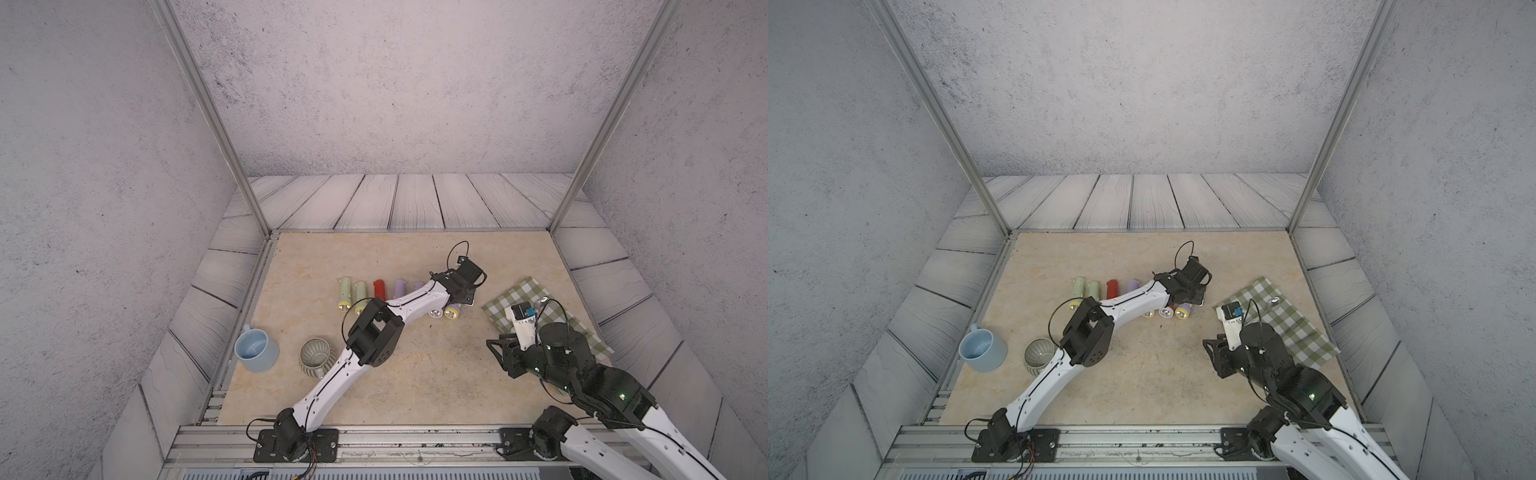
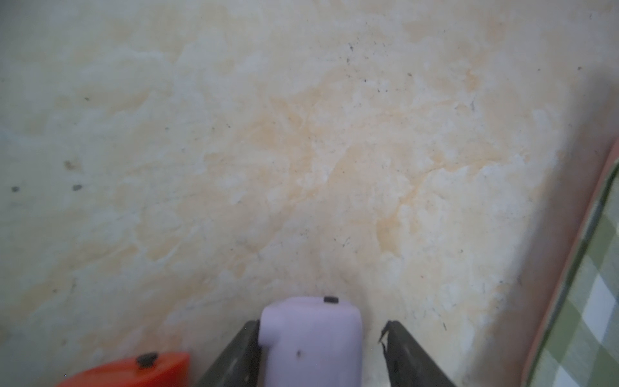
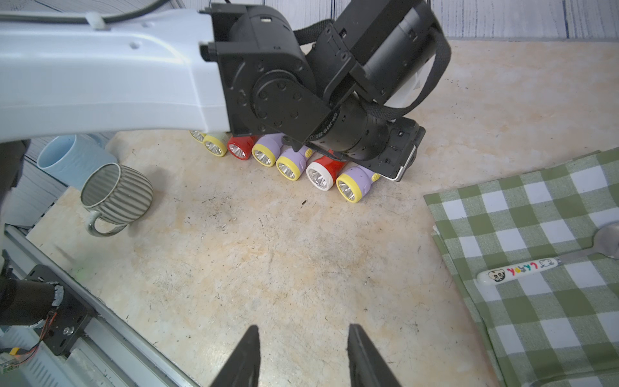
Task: Close the plug at the bottom of the flashlight
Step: Place the flashlight at the center of the board, then reset both arms
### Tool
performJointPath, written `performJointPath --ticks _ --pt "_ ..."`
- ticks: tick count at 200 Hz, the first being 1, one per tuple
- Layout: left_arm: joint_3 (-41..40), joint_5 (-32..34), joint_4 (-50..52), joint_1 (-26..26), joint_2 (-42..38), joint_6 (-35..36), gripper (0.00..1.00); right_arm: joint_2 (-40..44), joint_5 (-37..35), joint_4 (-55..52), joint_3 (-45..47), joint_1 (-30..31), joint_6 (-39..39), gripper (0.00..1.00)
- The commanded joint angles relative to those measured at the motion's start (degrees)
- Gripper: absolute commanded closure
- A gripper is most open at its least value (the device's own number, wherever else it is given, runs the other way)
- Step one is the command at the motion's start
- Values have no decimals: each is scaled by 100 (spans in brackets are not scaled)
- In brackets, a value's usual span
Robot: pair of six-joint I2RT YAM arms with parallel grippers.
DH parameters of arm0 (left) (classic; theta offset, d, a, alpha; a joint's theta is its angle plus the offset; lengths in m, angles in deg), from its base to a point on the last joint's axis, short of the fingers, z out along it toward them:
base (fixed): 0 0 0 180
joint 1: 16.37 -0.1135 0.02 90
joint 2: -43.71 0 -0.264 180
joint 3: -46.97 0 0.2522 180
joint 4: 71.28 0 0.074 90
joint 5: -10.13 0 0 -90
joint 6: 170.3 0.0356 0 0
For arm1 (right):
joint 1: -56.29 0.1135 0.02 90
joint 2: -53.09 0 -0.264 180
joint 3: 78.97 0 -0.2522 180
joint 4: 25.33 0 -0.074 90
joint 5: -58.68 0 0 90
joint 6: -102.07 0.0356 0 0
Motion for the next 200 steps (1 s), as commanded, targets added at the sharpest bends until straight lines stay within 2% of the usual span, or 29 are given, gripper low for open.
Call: performJointPath --ticks 1,33,68,88,114,128,148,152,154,156,161,165,180,200 --pt "-119 30 -151 37 -757 192 36 -63 -80 8 26 -22 35 55" --pt "-289 127 -244 64 -1324 481 36 -45 -153 -22 7 -26 43 55" --pt "-973 371 -567 55 -2183 818 36 101 -285 -78 -27 -26 70 54" --pt "-1573 466 -774 32 -2834 995 35 47 -403 -141 -80 -21 82 52" --pt "-2998 491 -1395 -162 -4003 1121 35 -131 -504 -202 -214 -28 62 49" --pt "-3811 500 -1696 -358 -4697 1180 35 -248 -564 -207 -295 -28 37 42" --pt "-4911 580 -2017 -700 -5691 1312 29 -377 -789 -170 -429 -27 -16 22" --pt "-5106 612 -2057 -758 -5879 1361 24 -403 -855 -161 -448 -28 -19 18" --pt "-5198 634 -2072 -808 -5980 1390 8 -413 -889 -159 -467 -27 -17 16" --pt "-5280 675 -2089 -840 -6058 1424 1 -422 -920 -158 -479 -27 -19 14" --pt "-5522 779 -2118 -914 -6294 1503 2 -449 -1010 -140 -502 -27 -25 9" --pt "-5657 896 -2128 -965 -6466 1587 2 -470 -1066 -126 -530 -26 -25 0" --pt "-6290 1352 -2222 -1157 -7067 1849 2 -561 -1257 -46 -599 -30 -78 1" --pt "-6927 1453 -2270 -1570 -7727 2003 2 -741 -1400 100 -701 -27 -119 1"
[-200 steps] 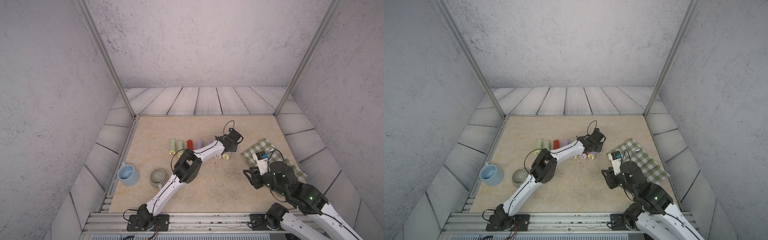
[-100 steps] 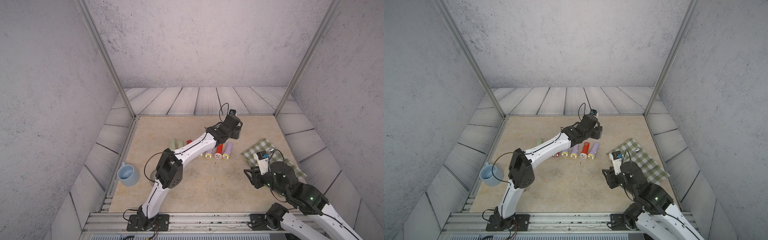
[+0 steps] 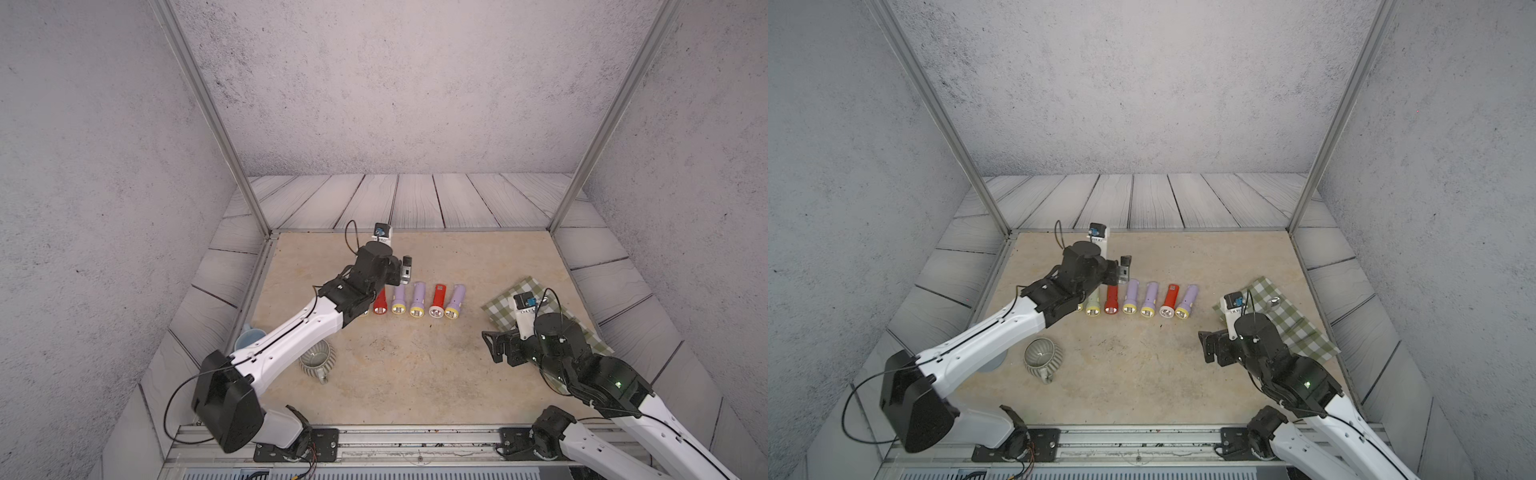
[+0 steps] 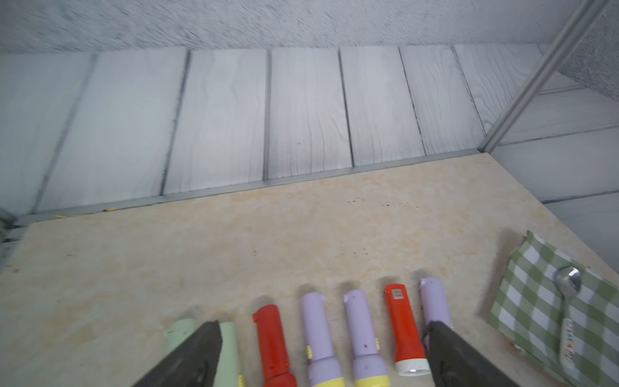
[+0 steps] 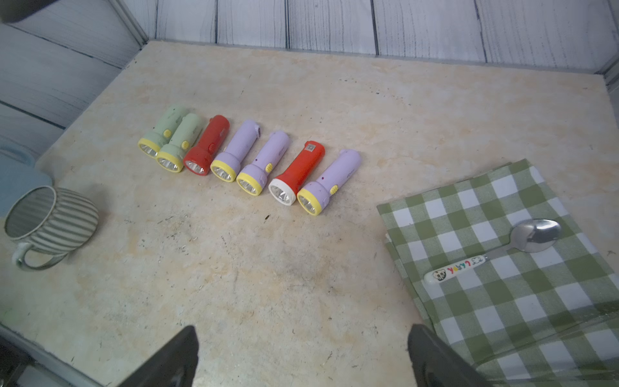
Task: Close the plug at the bottom of the flashlight
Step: Reset both arms
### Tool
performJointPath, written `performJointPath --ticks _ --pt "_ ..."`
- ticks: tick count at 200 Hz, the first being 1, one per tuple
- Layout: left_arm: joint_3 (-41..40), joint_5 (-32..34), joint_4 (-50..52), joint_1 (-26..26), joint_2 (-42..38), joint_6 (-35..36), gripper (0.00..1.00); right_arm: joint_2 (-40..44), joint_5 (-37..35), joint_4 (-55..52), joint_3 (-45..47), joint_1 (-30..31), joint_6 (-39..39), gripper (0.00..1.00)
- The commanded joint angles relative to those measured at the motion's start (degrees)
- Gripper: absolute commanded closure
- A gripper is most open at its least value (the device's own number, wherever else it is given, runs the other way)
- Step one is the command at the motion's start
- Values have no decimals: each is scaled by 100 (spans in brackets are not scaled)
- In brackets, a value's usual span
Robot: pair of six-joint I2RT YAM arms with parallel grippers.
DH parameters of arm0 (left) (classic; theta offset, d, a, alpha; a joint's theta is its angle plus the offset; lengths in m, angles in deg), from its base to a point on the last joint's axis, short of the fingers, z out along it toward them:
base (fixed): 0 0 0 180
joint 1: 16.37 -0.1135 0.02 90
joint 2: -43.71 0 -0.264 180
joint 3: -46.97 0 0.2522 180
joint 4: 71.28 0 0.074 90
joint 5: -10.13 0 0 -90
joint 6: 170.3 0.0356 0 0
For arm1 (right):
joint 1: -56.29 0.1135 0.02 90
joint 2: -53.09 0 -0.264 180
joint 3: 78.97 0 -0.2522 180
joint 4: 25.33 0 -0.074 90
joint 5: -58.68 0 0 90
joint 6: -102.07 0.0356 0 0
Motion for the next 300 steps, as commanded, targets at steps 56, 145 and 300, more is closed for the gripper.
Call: performJointPath --ticks 56,145,300 --pt "-2158 704 -1064 -1354 -1424 349 2 -579 -593 1027 -201 -23 -183 1" --pt "-3003 -519 -2346 -2968 -317 1369 2 -563 -2933 4447 2197 -932 187 1" --pt "-4226 -2573 -5721 -4508 1089 1189 2 -4395 -885 7806 2109 -2972 -2000 1"
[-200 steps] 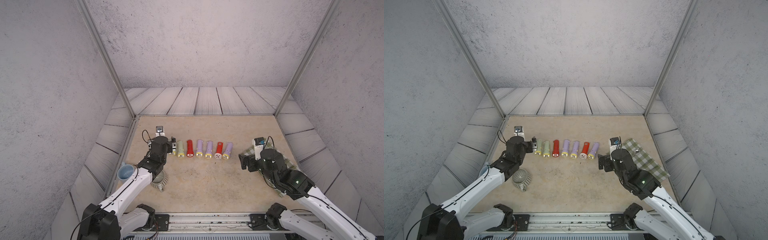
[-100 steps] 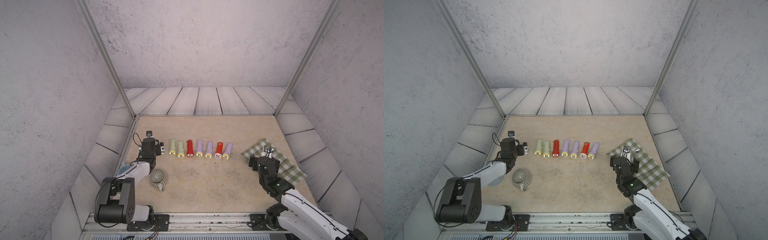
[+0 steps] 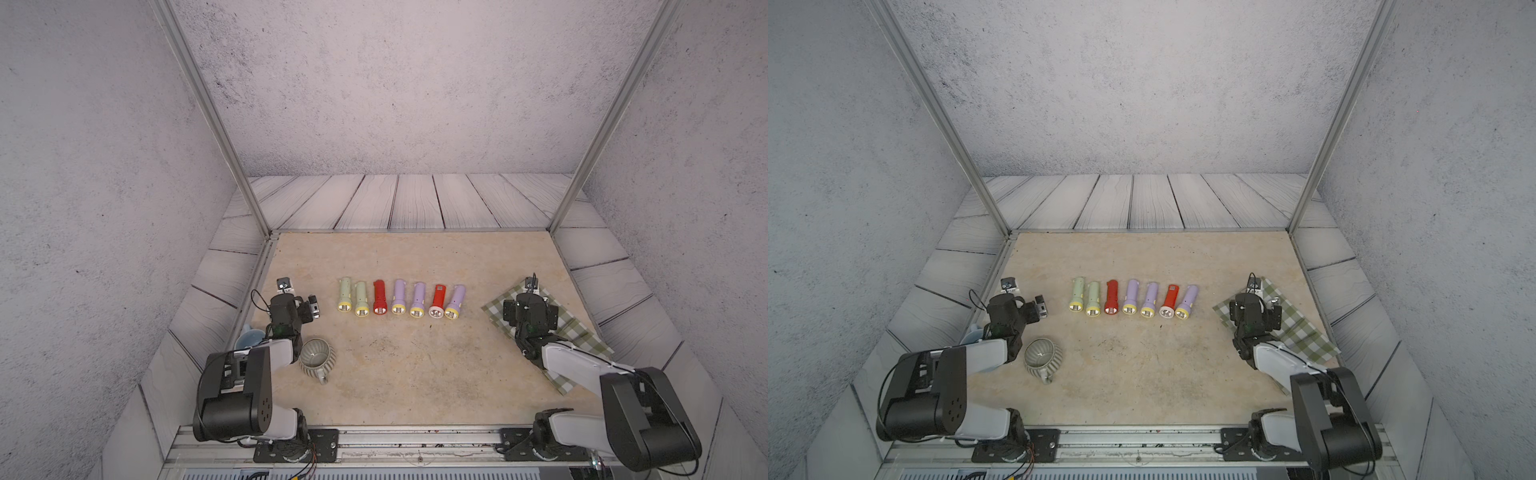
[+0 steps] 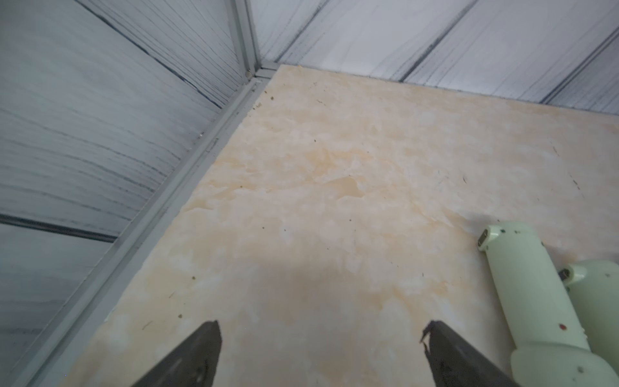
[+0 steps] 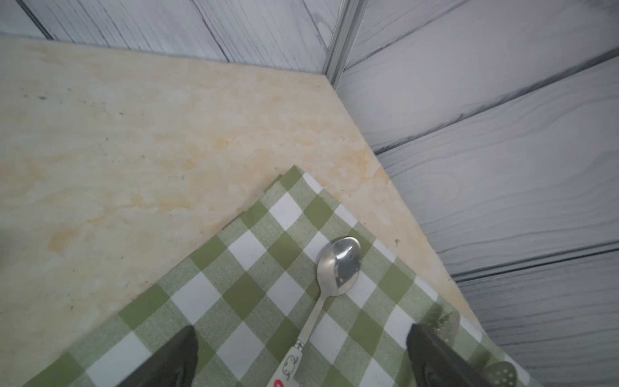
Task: Close the plug at the bottom of the flashlight
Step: Reset both arms
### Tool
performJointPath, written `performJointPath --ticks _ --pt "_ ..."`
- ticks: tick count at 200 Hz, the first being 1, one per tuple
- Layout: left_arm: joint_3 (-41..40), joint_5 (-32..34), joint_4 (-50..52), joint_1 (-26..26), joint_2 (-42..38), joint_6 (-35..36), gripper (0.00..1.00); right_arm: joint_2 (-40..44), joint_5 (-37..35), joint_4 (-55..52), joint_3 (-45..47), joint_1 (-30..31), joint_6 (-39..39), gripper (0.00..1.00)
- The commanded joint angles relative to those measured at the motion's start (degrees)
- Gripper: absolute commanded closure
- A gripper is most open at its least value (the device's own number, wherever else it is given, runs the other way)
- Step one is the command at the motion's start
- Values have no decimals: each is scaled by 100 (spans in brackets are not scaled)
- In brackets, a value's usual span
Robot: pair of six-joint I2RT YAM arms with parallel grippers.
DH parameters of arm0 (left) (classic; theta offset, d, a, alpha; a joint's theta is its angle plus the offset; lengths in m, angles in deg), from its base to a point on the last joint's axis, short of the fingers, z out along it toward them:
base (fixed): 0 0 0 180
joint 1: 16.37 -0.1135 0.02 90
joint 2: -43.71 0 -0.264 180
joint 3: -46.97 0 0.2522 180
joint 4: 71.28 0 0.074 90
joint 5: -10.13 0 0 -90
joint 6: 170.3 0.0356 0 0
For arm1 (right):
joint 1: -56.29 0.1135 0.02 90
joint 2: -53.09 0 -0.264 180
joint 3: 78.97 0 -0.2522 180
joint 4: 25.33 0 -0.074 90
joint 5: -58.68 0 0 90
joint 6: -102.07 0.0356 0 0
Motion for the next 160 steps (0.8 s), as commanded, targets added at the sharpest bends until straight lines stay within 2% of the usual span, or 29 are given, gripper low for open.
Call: performJointPath --ticks 1,11,29,40,48,58,78,121,160 --pt "-66 -849 -1285 -68 456 306 2 -406 992 1043 -216 -50 -349 1" --pt "-171 -989 -1826 -97 686 307 2 -560 1302 1211 -278 -89 -506 1" --pt "-1 -1010 -913 -128 341 366 2 -859 1708 1730 -184 -255 -568 1" --pt "-33 -1009 -1208 -119 473 343 2 -796 2303 1470 -171 -596 -321 1" --pt "-24 -1000 -1172 -112 468 339 2 -973 2766 1952 33 -849 -217 1" --pt "69 -920 -930 -82 431 359 2 -1203 2987 2748 231 -980 -161 1" --pt "152 -746 -774 28 436 421 2 -1090 3195 1699 -173 -1014 -218 1" --pt "237 -451 -614 204 436 520 2 -1094 3123 1739 -163 -1033 -182 1" --pt "297 -452 -507 225 439 549 2 -1101 3118 1758 -152 -1033 -176 1"
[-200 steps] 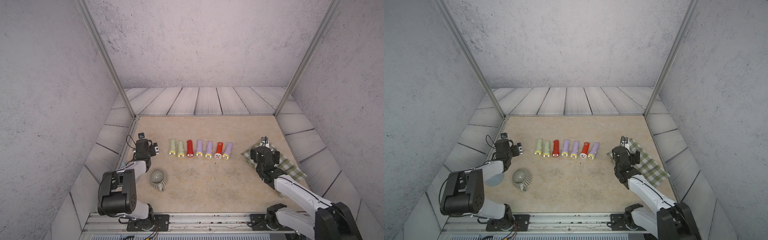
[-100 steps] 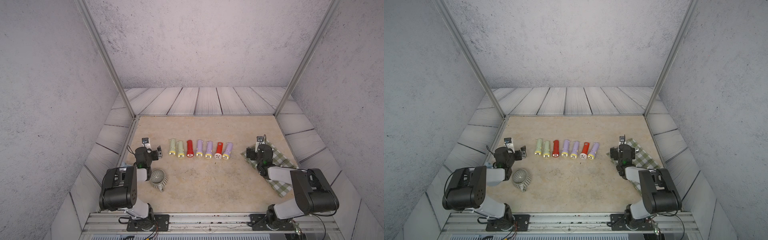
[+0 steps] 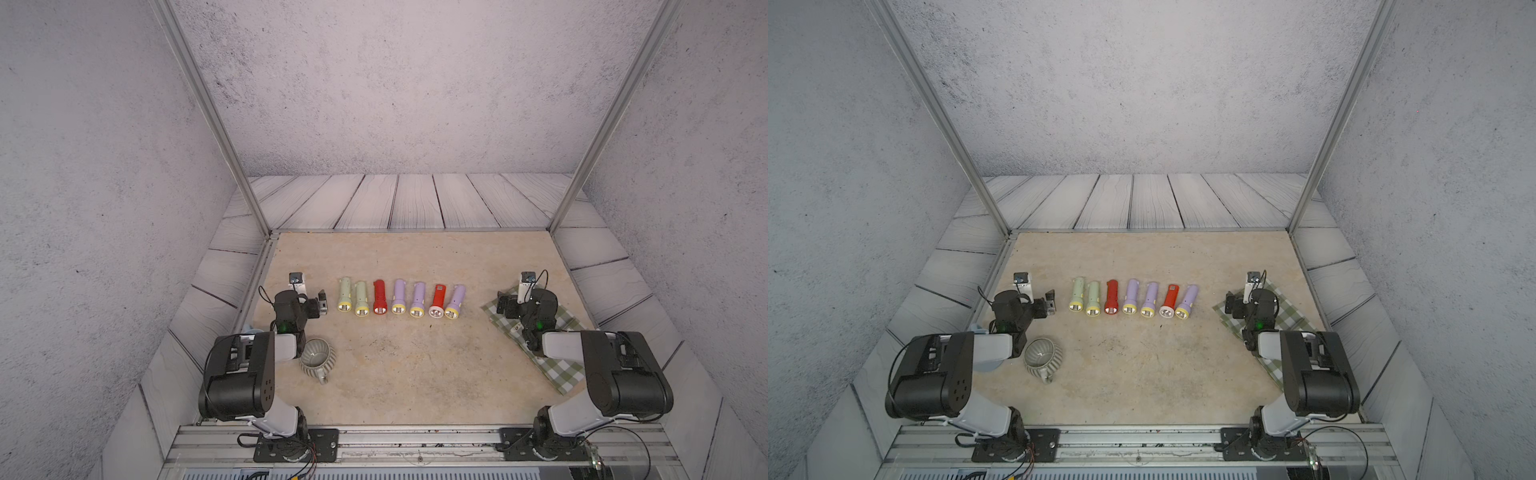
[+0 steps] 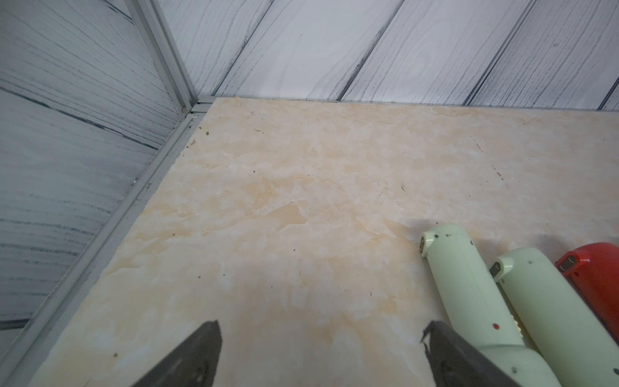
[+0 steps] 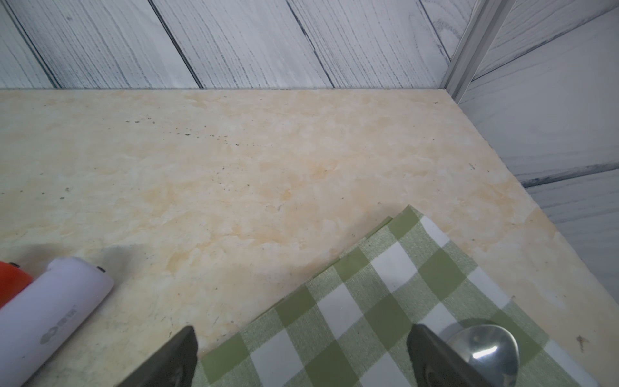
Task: Close the plug at the bottom of the flashlight
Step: Reset both arms
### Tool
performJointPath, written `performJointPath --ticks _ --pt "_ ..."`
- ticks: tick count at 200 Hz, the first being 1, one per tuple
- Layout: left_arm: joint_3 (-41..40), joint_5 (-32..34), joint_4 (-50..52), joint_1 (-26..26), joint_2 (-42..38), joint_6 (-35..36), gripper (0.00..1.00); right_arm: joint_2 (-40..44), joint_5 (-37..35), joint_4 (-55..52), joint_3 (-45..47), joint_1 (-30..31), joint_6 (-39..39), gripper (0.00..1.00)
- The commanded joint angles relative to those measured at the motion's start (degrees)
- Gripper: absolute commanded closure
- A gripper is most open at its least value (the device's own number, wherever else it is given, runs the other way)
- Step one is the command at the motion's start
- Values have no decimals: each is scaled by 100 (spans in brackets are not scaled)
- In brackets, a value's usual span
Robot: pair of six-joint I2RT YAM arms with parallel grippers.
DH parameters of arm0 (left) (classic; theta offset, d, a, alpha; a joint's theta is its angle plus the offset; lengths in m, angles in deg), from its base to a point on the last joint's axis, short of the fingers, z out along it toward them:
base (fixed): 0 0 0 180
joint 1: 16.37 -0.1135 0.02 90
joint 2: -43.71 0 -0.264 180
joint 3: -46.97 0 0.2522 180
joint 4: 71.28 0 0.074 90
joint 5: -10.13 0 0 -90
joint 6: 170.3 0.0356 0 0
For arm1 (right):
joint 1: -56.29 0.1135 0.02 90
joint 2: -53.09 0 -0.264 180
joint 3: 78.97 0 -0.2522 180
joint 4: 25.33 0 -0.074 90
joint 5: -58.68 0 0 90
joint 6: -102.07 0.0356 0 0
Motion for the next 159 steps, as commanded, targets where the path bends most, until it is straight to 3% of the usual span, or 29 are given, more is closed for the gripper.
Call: performJointPath --ticks 1,126,140,146,159 --pt "137 97 118 46 -65 97 2 18 93 -12 -79 -1 47 1" --pt "108 -4 -1 42 -98 121 2 51 57 34 -55 -3 47 1" --pt "54 -267 345 75 -656 293 2 297 14 -75 12 -1 66 1" --pt "8 -71 693 156 -1021 305 2 425 -13 -83 57 3 67 1" --pt "-291 433 323 183 -1263 115 2 423 -135 41 117 7 133 1"
